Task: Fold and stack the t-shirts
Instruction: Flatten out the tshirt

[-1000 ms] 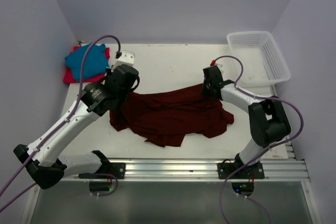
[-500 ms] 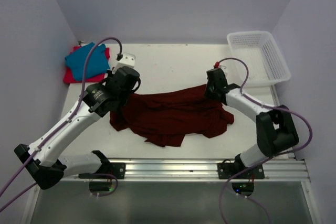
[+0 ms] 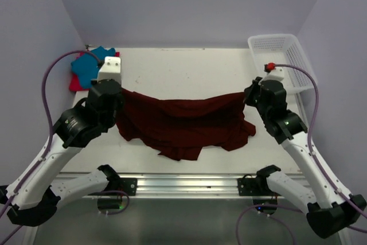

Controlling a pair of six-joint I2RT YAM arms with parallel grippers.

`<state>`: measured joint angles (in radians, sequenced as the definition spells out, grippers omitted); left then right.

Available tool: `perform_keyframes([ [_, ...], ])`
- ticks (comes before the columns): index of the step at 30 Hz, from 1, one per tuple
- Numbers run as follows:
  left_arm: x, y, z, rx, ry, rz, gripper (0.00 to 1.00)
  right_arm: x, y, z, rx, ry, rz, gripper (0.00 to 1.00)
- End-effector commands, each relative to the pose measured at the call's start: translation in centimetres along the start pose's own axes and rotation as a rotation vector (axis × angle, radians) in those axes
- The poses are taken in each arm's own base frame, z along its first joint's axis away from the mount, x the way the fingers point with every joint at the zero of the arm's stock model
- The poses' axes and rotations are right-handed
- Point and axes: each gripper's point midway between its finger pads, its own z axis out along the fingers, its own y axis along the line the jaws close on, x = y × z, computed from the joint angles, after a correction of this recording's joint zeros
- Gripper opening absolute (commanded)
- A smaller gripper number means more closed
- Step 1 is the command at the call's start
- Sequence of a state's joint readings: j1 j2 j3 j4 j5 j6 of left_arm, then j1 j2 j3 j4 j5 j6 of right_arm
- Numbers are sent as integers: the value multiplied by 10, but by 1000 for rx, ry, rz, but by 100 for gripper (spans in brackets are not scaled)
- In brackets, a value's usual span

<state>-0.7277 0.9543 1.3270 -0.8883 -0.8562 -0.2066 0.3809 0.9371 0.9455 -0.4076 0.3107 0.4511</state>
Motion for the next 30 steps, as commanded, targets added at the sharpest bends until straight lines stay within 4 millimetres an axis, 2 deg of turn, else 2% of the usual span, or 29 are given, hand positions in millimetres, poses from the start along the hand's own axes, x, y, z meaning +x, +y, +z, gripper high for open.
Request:
perform_keyframes([
  [1, -43, 21, -23, 24, -144, -142, 0, -34, -9, -40, 2, -100, -35, 0],
  [7, -62, 48, -54, 71, -262, -249, 0, -61, -17, -86, -22, -205, -38, 0],
  [11, -72, 55, -71, 144, -334, -291, 0, -79, -22, -119, -48, -273, -26, 0],
  [20, -94, 77, -103, 207, -460, -353, 0, -111, -22, -176, -120, -398, -17, 0],
  [24, -90, 70, -97, 210, -424, -338, 0, -105, -19, -168, -115, -332, -24, 0],
  [26, -84, 62, -89, 202, -382, -325, 0, -91, -12, -146, -107, -238, -38, 0],
  [27, -78, 52, -82, 210, -354, -308, 0, -84, -8, -137, -105, -198, -21, 0],
  [28, -74, 47, -78, 215, -340, -301, 0, -72, -1, -119, -112, -129, -31, 0],
  [30, -58, 34, -66, 218, -298, -301, 0, -47, 2, -95, -98, -39, -10, 0],
])
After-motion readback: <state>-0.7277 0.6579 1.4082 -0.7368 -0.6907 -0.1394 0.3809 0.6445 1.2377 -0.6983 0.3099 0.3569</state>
